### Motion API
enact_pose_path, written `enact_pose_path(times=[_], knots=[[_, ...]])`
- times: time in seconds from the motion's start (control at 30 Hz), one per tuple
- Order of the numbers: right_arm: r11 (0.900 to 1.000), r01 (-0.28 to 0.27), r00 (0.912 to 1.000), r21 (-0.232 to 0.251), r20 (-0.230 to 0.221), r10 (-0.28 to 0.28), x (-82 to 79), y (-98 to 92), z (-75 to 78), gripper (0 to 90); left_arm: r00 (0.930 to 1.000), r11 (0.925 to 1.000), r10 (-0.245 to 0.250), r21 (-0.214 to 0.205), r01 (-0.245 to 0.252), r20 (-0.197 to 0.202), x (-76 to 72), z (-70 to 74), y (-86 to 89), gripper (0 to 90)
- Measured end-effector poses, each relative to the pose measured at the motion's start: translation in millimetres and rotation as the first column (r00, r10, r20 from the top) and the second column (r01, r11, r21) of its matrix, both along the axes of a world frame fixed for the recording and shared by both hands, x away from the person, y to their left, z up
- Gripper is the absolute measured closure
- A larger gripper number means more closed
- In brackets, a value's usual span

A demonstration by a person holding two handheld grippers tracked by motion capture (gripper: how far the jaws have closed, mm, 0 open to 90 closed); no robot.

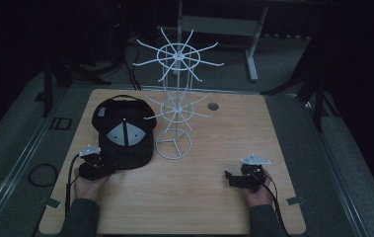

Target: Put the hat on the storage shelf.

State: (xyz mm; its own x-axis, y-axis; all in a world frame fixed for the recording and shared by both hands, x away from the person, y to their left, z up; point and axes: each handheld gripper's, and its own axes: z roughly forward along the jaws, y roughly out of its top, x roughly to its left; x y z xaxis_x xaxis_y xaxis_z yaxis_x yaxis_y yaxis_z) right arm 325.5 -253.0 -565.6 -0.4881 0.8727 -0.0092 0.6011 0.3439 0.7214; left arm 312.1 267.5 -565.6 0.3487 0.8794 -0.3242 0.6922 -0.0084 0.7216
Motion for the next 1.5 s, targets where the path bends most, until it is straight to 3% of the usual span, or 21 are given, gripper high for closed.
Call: enact_pose_path(times=[0.23, 0.27, 0.33, 0.5, 0.57, 0.73, 0.87, 1.1, 1.5], knots=[[1.0000, -0.002, 1.0000, 0.000, 0.001, 0.002, 0.6, 0.2, 0.0, 14.0, 0.9991, 0.9989, -0.042, -0.024, 0.042, 0.002, 1.0, 2.8, -3.9, 57.6], [1.0000, -0.002, 1.0000, 0.000, 0.001, 0.002, 0.6, 0.2, 0.0, 13.9, 0.9972, 0.9958, -0.075, -0.053, 0.075, 0.006, 1.0, 3.9, -4.3, 61.5], [1.0000, -0.002, 1.0000, 0.000, 0.001, 0.002, 0.6, 0.2, 0.0, 13.9, 0.9945, 0.9919, -0.104, -0.072, 0.105, 0.013, 0.8, 5.6, -5.9, 66.7], [1.0000, -0.002, 1.0000, -0.001, 0.000, 0.002, 0.6, 0.2, 0.0, 13.9, 0.9896, 0.9834, -0.142, -0.111, 0.143, 0.023, -0.4, 9.4, -9.7, 74.8], [1.0000, -0.001, 1.0000, 0.000, 0.001, 0.001, 0.6, 0.2, 0.0, 13.9, 0.9862, 0.9740, -0.163, -0.155, 0.166, 0.030, -1.1, 11.2, -9.6, 78.1], [1.0000, -0.002, 1.0000, 0.000, 0.001, 0.002, 0.6, 0.2, 0.0, 13.9, 0.9885, 0.9708, -0.150, -0.187, 0.151, 0.015, -1.4, 11.0, -6.6, 80.6], [1.0000, -0.002, 1.0000, 0.000, 0.001, 0.002, 0.7, 0.2, -0.1, 14.0, 0.9919, 0.9723, -0.126, -0.197, 0.126, 0.013, -3.2, 12.8, -5.6, 82.2], [1.0000, -0.002, 1.0000, 0.000, 0.002, 0.002, 0.7, 0.3, -0.1, 14.0, 0.9938, 0.9802, -0.103, -0.165, 0.109, 0.042, -6.4, 18.7, -5.0, 85.9], [1.0000, -0.003, 1.0000, 0.001, 0.002, 0.003, 0.8, 0.3, -0.1, 13.9, 0.9966, 0.9917, -0.016, -0.126, 0.026, 0.081, -14.9, 29.5, -2.0, 86.0]])
